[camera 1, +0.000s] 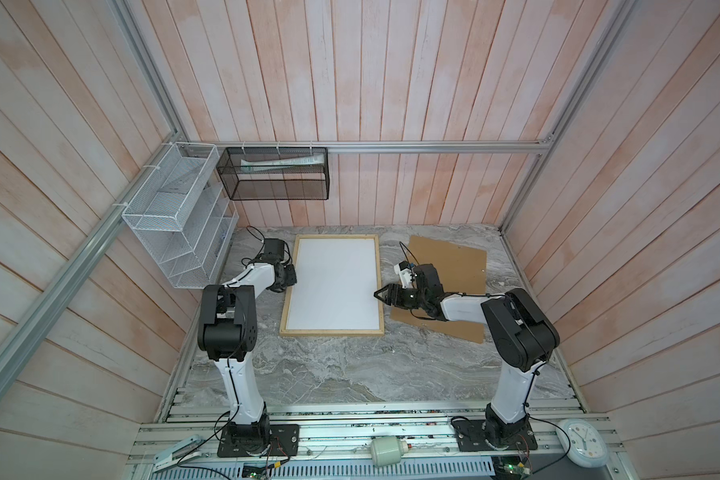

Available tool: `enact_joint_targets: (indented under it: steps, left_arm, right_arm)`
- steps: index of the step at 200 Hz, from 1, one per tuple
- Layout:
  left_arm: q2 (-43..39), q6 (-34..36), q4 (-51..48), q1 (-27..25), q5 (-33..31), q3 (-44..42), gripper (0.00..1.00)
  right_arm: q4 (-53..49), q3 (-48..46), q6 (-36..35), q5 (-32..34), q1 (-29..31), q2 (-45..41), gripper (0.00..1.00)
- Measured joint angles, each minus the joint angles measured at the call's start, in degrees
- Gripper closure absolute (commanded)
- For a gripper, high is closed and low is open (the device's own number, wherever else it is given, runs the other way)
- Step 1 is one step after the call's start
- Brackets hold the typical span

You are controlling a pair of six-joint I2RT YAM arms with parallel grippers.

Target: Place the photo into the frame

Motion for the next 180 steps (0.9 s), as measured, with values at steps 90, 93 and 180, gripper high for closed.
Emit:
enact_joint_targets:
  steps: [90, 93, 180]
  left_arm:
    - [1.16, 0.04, 0.04, 0.0, 0.94, 0.59, 0.74]
    - [1.16, 0.04, 0.04, 0.0, 1.01, 0.59, 0.74]
    - [1.2, 0.04, 0.28, 0.0, 3.89, 0.57, 0.7]
  right_arm:
    - [-3.15, 1.6, -0.9, 1.07, 0.66, 0.76, 0.39]
    - [-3.21, 1.6, -0.9, 1.11, 0.66, 0.76, 0.39]
    - [-4.57, 1.79, -1.73, 1.9, 0.7, 0.87, 0.41]
